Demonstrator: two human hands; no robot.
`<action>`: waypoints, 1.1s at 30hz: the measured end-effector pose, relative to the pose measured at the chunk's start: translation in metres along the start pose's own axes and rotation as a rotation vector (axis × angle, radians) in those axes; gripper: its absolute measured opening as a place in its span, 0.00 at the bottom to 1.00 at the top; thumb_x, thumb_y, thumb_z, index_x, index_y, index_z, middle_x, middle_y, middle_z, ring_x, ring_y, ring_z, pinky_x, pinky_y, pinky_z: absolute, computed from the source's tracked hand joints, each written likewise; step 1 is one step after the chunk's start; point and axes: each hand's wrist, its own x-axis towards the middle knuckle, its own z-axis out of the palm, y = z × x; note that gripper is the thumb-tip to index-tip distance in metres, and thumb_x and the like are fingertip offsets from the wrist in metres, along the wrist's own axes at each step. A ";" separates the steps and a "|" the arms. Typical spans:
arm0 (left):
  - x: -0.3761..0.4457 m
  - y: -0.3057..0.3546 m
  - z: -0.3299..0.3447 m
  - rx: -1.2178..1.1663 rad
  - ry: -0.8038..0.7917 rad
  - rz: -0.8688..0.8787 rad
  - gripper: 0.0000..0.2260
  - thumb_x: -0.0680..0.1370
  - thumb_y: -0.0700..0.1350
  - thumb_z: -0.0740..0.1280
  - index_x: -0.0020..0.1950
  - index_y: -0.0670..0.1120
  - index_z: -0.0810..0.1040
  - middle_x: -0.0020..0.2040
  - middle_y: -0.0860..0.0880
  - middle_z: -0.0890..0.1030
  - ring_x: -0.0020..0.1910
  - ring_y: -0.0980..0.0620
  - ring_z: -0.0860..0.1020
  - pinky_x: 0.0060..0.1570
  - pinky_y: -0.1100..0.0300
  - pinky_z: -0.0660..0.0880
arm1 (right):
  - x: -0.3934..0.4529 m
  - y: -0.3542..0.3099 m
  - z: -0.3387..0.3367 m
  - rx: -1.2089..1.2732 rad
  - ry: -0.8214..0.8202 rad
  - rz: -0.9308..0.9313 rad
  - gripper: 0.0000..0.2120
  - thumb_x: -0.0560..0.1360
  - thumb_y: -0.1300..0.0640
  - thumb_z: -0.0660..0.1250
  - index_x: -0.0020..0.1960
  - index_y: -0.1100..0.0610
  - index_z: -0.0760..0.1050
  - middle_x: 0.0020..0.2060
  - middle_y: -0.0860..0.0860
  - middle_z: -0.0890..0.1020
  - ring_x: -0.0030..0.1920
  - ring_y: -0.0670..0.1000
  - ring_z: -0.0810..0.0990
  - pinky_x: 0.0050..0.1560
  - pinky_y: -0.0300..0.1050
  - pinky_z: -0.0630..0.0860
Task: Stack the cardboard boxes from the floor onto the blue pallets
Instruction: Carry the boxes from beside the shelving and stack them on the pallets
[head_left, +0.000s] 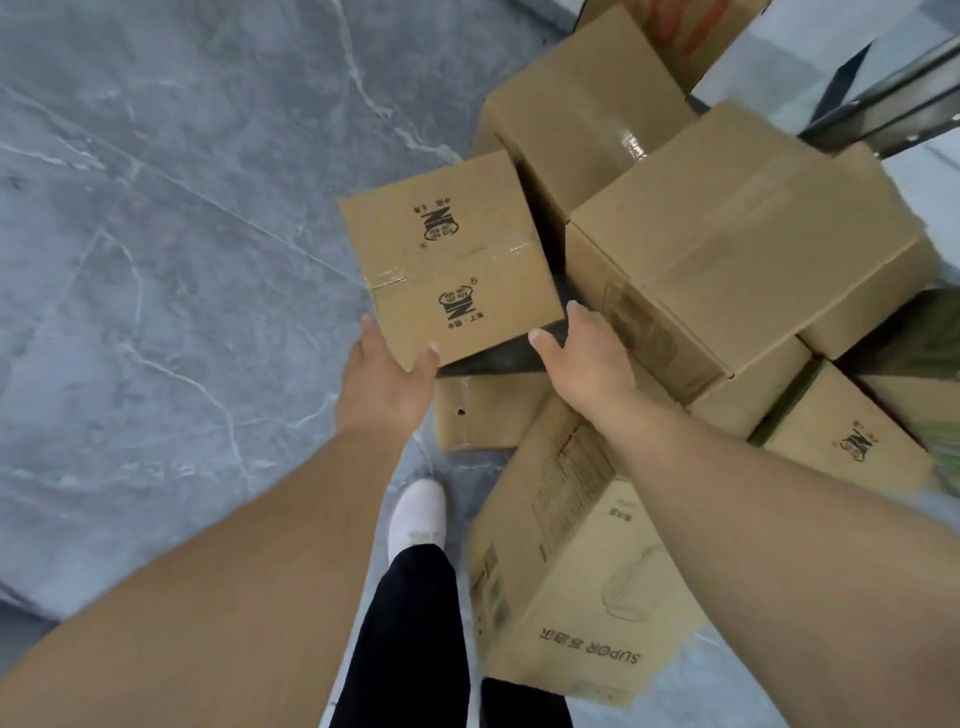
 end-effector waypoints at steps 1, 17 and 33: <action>0.013 -0.005 0.007 0.003 -0.004 -0.007 0.36 0.76 0.57 0.62 0.77 0.45 0.50 0.75 0.43 0.59 0.73 0.44 0.59 0.69 0.51 0.59 | 0.015 0.002 0.007 -0.013 -0.004 0.014 0.31 0.78 0.46 0.58 0.75 0.61 0.55 0.71 0.58 0.64 0.71 0.57 0.63 0.67 0.51 0.64; 0.112 -0.041 0.058 -0.303 -0.046 -0.247 0.25 0.74 0.49 0.67 0.69 0.48 0.64 0.59 0.50 0.74 0.60 0.45 0.74 0.62 0.50 0.71 | 0.118 0.015 0.065 0.234 -0.022 0.138 0.22 0.77 0.50 0.62 0.67 0.57 0.62 0.63 0.56 0.72 0.63 0.58 0.72 0.53 0.47 0.69; -0.080 0.008 -0.101 -0.485 0.100 -0.140 0.23 0.74 0.46 0.70 0.66 0.48 0.65 0.49 0.56 0.73 0.47 0.51 0.75 0.53 0.47 0.76 | -0.074 -0.049 -0.065 0.365 -0.033 -0.039 0.20 0.78 0.54 0.61 0.67 0.59 0.63 0.61 0.56 0.74 0.59 0.58 0.74 0.51 0.47 0.69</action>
